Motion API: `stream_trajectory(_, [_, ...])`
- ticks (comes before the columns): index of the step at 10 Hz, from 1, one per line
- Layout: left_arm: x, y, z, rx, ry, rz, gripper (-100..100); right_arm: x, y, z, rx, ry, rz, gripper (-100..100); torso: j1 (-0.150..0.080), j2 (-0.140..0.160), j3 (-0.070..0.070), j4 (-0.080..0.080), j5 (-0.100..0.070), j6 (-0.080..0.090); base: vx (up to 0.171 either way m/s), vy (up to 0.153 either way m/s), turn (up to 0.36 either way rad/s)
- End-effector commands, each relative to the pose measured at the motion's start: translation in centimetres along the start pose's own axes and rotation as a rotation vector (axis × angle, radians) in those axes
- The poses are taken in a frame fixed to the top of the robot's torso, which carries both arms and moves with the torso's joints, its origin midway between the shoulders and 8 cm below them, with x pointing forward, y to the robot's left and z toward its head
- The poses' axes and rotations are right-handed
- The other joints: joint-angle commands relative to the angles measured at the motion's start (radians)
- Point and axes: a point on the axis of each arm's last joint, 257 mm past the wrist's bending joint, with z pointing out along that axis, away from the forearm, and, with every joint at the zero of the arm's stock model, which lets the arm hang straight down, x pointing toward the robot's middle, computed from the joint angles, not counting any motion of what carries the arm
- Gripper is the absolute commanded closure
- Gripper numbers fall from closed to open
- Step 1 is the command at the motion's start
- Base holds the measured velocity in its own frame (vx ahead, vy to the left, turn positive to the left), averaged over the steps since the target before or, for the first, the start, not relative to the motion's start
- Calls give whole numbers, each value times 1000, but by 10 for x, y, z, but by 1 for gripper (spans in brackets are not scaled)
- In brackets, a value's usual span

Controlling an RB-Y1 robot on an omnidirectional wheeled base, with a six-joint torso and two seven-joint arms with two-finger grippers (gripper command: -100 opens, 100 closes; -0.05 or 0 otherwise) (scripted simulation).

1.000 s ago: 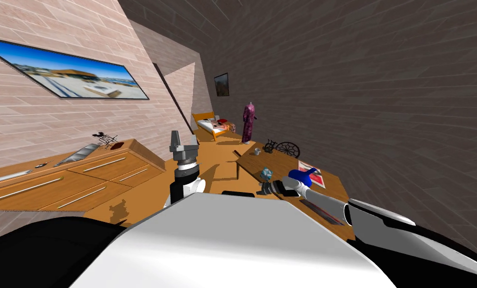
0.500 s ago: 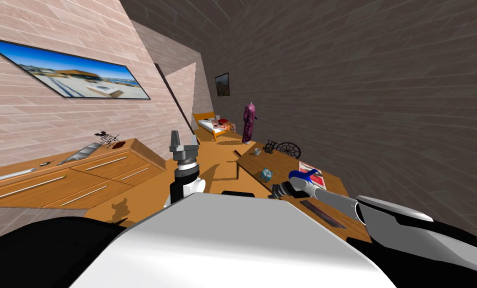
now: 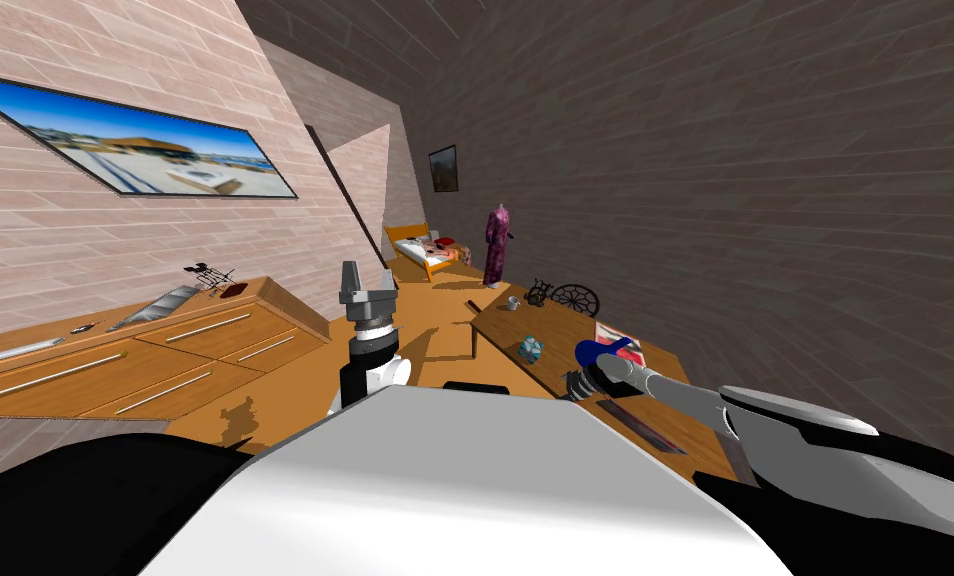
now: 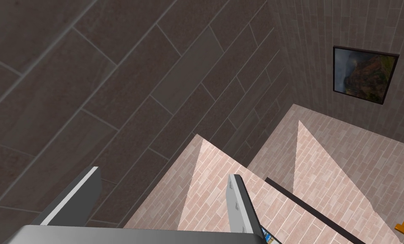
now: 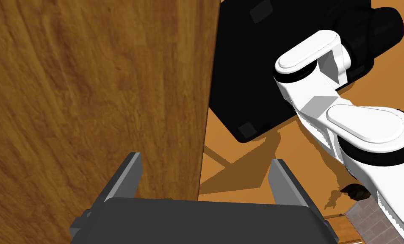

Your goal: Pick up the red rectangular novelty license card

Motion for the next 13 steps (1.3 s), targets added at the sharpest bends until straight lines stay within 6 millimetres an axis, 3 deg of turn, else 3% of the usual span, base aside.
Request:
stream_trajectory(1, [0, 0, 0, 0, 0, 0, 0, 20, -5, -13, 23, 40, -7, -100, 0, 0, 0, 0, 0, 0, -7, -28, -9])
stream_trajectory(4, [0, 0, 0, 0, 0, 0, 0, 90, -41, -56, 109, 193, -16, -100, 0, 1, 1, 0, 0, 0, -14, -34, -48])
stream_trajectory(6, [0, 0, 0, 0, 0, 0, 0, 90, -41, -56, 109, 193, -16, -100, 0, 1, 0, 0, 0, 0, -6, -21, -3])
stream_trajectory(9, [0, 0, 0, 0, 0, 0, 0, 136, -61, -89, 163, 293, -20, -100, 1, 1, 0, 0, 0, 0, -9, -25, -51])
stream_trajectory(11, [0, 0, 0, 0, 0, 0, 0, 134, -61, -87, 159, 289, -22, -100, 1, 1, 0, 0, 0, 0, -5, -18, -8])
stream_trajectory(12, [0, 0, 0, 0, 0, 0, 0, 134, -61, -88, 160, 290, -21, 0, 2, 0, 0, 0, 0, -1, 0, 0, 0])
stream_trajectory(13, [0, 0, 0, 0, 0, 0, 0, 139, -55, -74, 158, 291, -16, -100, 3, 0, 0, 0, 0, -1, 20, -20, 33])
